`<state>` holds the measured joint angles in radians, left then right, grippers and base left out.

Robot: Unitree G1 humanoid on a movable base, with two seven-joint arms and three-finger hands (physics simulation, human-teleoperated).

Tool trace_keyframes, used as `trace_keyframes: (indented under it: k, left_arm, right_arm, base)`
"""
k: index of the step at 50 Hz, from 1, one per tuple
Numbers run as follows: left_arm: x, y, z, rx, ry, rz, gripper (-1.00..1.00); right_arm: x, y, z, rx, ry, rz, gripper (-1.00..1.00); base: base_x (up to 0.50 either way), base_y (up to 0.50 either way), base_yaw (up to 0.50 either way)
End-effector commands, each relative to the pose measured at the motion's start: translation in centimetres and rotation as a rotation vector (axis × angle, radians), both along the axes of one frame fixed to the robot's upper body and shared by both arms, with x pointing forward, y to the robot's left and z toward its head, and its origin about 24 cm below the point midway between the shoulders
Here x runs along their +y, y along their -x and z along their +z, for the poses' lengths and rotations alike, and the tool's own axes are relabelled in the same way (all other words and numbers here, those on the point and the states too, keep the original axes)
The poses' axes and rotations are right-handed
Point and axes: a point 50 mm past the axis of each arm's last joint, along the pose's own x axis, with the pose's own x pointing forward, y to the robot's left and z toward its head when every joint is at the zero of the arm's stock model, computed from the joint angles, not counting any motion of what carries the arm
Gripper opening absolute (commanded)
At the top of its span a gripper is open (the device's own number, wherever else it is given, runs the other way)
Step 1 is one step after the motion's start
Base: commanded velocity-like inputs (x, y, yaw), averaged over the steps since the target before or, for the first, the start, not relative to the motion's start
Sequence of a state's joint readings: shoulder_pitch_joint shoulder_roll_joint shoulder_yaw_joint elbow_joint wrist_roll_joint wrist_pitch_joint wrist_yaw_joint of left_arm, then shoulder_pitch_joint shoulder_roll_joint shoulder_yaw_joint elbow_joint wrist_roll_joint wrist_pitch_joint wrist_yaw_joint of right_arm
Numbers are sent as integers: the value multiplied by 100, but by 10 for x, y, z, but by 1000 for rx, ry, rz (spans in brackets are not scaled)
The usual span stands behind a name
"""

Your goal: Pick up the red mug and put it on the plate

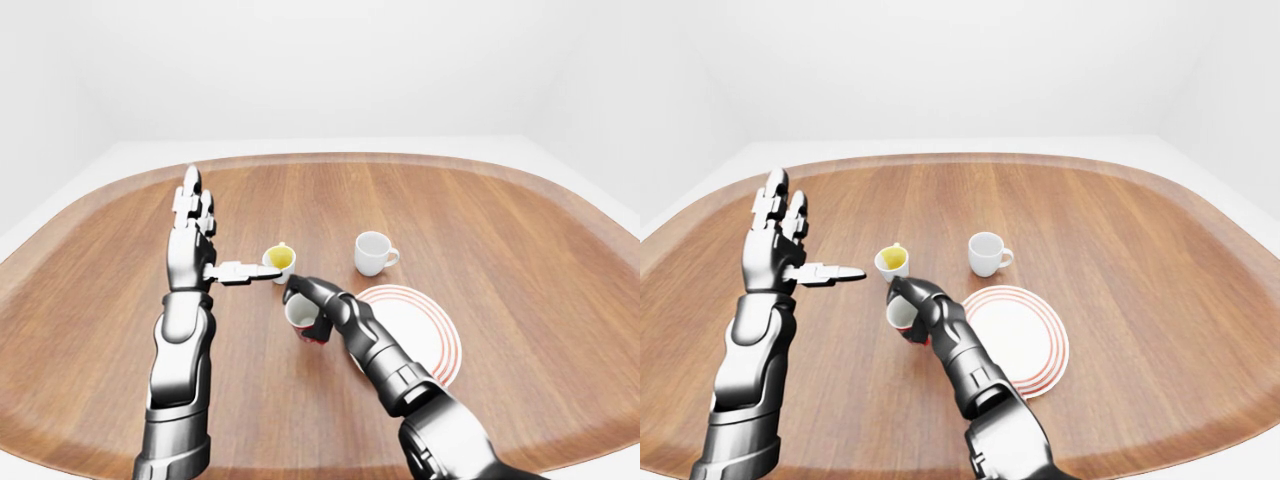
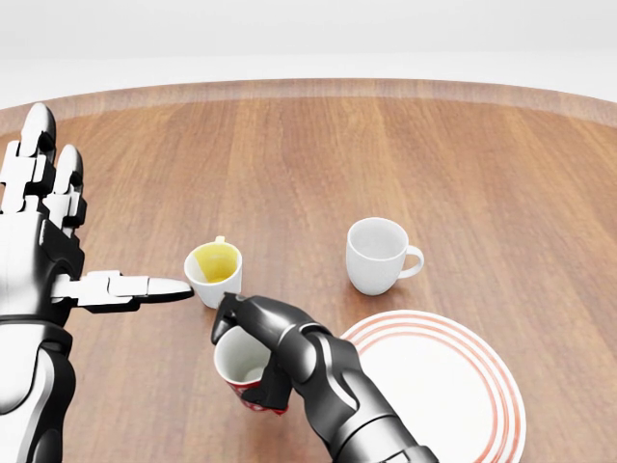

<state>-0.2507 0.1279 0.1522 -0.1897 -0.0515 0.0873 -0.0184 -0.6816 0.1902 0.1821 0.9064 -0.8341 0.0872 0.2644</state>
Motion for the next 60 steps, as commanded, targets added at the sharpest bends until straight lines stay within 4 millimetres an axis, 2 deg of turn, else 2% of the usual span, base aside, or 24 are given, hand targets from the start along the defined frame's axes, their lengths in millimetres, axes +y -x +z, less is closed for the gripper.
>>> trace_keyframes:
  k: [1, 7, 19, 60]
  left_arm:
    - [-2, 2, 3, -15, -6, -4, 100]
    - [-3, 2, 2, -11, -7, -6, 100]
    - [-4, 3, 4, -20, -13, -9, 100]
    - [-6, 5, 4, -22, -17, -13, 100]
  right_arm:
    - [-4, -7, 37, -147, -96, -7, -100]
    - [-13, -7, 49, -184, -100, 3, -100]
    - [-28, -7, 53, -202, -106, -19, -100]
    - [-85, -3, 35, -169, -77, -143, -100]
  base:
    - [0, 0, 0]
    - [0, 0, 0]
    - [0, 0, 0]
    - [0, 0, 0]
